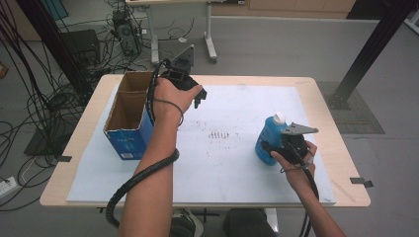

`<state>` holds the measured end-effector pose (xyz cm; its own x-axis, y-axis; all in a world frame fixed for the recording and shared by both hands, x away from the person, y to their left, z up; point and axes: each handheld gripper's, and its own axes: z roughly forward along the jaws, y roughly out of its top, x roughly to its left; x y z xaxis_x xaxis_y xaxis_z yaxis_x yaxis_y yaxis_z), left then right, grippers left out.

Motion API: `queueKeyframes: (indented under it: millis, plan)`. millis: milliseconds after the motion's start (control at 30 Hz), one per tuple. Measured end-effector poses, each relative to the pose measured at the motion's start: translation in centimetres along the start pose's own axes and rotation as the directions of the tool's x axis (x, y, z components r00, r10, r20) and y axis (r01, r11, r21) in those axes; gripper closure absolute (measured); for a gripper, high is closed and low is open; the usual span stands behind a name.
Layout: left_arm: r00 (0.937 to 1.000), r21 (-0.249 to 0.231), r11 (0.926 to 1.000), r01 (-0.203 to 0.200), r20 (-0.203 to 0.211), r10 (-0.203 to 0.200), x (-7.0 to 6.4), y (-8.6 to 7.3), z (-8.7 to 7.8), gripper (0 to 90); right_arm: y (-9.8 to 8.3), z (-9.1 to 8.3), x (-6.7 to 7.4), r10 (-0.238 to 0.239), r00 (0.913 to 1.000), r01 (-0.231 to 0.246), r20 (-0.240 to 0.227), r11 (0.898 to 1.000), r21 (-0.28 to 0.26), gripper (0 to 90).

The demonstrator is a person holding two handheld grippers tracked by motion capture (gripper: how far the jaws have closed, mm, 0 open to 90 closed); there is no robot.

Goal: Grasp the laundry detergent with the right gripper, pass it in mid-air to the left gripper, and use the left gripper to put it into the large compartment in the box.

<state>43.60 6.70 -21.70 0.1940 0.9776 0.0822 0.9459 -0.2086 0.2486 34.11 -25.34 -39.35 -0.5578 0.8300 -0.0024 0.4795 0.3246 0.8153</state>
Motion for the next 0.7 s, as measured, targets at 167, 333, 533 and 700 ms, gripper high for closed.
queueKeyframes:
  millis: [167, 333, 533, 700]
  plan:
    - [1.0000, -0.005, 1.0000, -0.001, 0.004, 0.001, -0.14, 0.04, -0.07, 5.7, -0.01, 0.00, 0.00, 0.000, 1.0000, 0.000, 0.000, 1.000, -0.001, 43.6]
    - [1.0000, -0.003, 1.0000, -0.002, 0.001, 0.002, -0.14, 0.04, -0.05, 5.7, 0.02, 0.01, -0.01, 0.000, 1.0000, 0.000, 0.000, 1.000, 0.001, 43.7]
    - [1.0000, -0.002, 1.0000, 0.000, 0.001, 0.000, -0.14, 0.05, 0.01, 5.7, 0.01, 0.00, -0.01, 0.001, 1.0000, -0.001, 0.000, 1.000, 0.001, 43.8]
    - [1.0000, 0.000, 1.0000, -0.004, 0.000, 0.004, -0.15, 0.14, -0.03, 5.7, 0.00, 0.00, -0.01, 0.002, 1.0000, -0.002, 0.000, 1.000, -0.001, 43.8]
